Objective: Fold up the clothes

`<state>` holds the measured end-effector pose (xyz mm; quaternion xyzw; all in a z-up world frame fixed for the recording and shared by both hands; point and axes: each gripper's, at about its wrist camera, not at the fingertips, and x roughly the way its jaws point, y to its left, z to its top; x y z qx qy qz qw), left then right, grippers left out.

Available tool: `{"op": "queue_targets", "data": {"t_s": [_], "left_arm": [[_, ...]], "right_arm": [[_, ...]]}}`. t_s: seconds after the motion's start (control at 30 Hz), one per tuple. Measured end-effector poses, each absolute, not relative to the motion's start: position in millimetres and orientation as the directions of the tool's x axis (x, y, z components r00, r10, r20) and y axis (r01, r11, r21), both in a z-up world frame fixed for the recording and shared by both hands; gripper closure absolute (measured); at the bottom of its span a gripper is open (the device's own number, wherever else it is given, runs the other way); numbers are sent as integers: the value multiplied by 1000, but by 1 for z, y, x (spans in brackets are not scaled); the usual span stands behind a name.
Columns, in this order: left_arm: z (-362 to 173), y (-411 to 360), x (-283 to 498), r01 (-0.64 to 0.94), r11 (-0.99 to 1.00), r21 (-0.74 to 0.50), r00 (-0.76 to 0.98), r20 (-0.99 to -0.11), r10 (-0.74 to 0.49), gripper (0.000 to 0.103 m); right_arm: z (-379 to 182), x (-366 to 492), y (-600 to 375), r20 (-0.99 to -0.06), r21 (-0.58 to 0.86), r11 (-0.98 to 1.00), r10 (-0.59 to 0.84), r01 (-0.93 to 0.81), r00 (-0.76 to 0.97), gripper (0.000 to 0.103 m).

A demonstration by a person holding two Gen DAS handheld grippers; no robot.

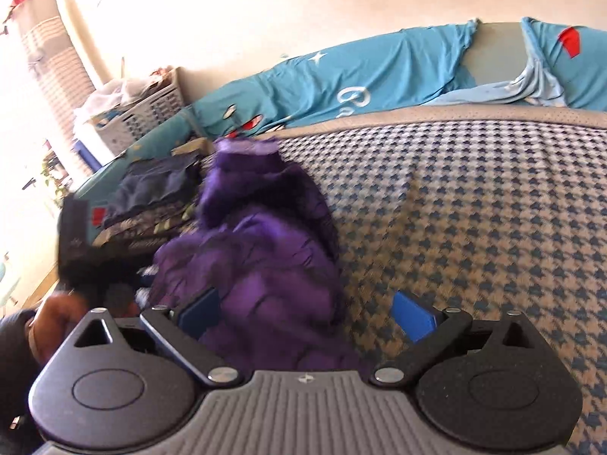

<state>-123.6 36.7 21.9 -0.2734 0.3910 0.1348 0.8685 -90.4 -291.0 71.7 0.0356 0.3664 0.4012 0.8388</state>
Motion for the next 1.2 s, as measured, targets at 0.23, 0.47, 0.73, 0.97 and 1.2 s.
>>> {"op": "queue_targets", "data": {"t_s": [0.23, 0.47, 0.73, 0.97, 1.2], "left_arm": [[19, 40, -125, -440, 805, -398, 666, -746, -5, 0], [19, 44, -125, -418, 803, -425, 680, -733, -34, 0], [18, 48, -128, -423, 786, -452, 686, -726, -48, 0], [26, 43, -120, -413, 783, -466, 696, -716, -59, 0], [37, 24, -102, -362, 813, -457, 710, -700, -78, 0]], "right_arm": [[49, -104, -255, -700, 216, 647, 625, -731, 345, 2], [33, -99, -226, -721, 138, 692, 561, -709, 407, 12], [37, -87, -222, -678, 156, 722, 575, -674, 458, 52], [48, -67, -220, -620, 156, 783, 552, -602, 557, 60], [52, -36, -217, -568, 169, 870, 469, -462, 676, 66]]}}
